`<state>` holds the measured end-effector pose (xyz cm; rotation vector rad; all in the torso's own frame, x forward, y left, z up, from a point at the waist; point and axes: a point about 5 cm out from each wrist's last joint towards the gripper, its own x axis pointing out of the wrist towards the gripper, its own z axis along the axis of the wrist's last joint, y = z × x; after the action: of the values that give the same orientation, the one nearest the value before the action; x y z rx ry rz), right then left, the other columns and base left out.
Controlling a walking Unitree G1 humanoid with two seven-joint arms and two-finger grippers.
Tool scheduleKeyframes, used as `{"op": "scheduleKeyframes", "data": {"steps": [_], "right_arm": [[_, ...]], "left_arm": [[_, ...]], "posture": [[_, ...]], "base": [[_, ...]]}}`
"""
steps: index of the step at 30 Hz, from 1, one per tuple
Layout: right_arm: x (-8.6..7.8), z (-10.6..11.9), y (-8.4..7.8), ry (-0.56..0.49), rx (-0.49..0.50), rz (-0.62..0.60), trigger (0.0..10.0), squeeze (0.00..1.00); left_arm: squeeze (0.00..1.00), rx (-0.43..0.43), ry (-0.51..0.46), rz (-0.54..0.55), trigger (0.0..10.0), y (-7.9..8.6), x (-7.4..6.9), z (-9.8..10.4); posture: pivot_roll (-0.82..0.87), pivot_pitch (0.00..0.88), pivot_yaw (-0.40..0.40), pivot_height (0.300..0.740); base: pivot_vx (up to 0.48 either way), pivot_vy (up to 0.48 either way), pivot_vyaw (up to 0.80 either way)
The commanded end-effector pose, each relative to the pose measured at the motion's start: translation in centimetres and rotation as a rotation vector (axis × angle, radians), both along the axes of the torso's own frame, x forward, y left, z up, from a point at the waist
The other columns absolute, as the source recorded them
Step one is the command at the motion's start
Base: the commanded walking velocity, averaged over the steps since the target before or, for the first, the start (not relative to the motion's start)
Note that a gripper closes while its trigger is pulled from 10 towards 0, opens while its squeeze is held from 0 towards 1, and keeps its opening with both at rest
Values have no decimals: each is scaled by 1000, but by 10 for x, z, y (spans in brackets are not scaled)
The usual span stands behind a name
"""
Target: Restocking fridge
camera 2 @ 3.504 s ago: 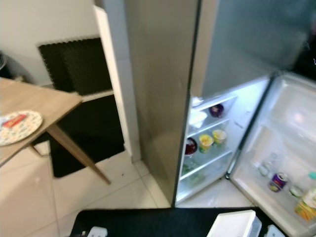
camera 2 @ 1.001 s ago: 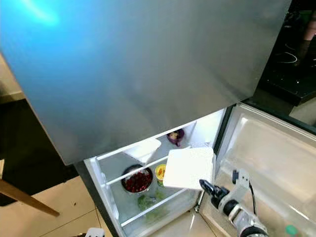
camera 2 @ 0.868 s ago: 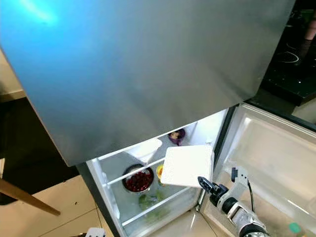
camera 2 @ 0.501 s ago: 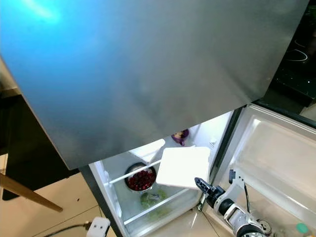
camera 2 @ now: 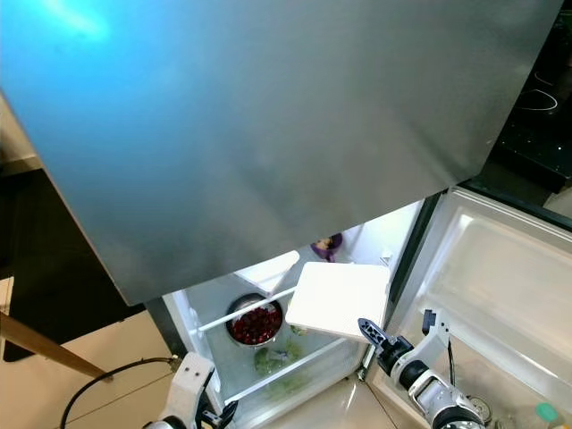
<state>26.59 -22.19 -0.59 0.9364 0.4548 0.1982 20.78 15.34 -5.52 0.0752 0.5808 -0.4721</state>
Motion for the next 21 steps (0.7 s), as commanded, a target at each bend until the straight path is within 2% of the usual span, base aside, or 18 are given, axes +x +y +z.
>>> {"op": "scheduleKeyframes", "data": {"steps": [1,7,14,19,21], "right_arm": [[8,9,-4,-49,19,-23,10000,0],[16,19,-8,-85,34,-41,10000,0],[20,23,-9,-105,41,-49,10000,0],[27,31,-11,-136,63,-74,10000,0],[31,37,-15,-152,91,-100,10000,0]], "left_arm": [[0,22,-38,-12,10000,5,2,3],[0,72,-147,-27,10000,0,6,10],[0,77,-188,-35,10000,-5,8,14],[0,73,-262,-59,10000,-13,17,23],[0,74,-333,-76,10000,-17,26,33]], "posture": [[-95,0,-23,657],[-92,0,-25,627],[-91,0,-26,607],[-90,0,-26,602],[-90,0,-26,602]], "base": [[0,0,0],[0,0,0],[0,0,0],[0,0,0],[0,0,0]]}}
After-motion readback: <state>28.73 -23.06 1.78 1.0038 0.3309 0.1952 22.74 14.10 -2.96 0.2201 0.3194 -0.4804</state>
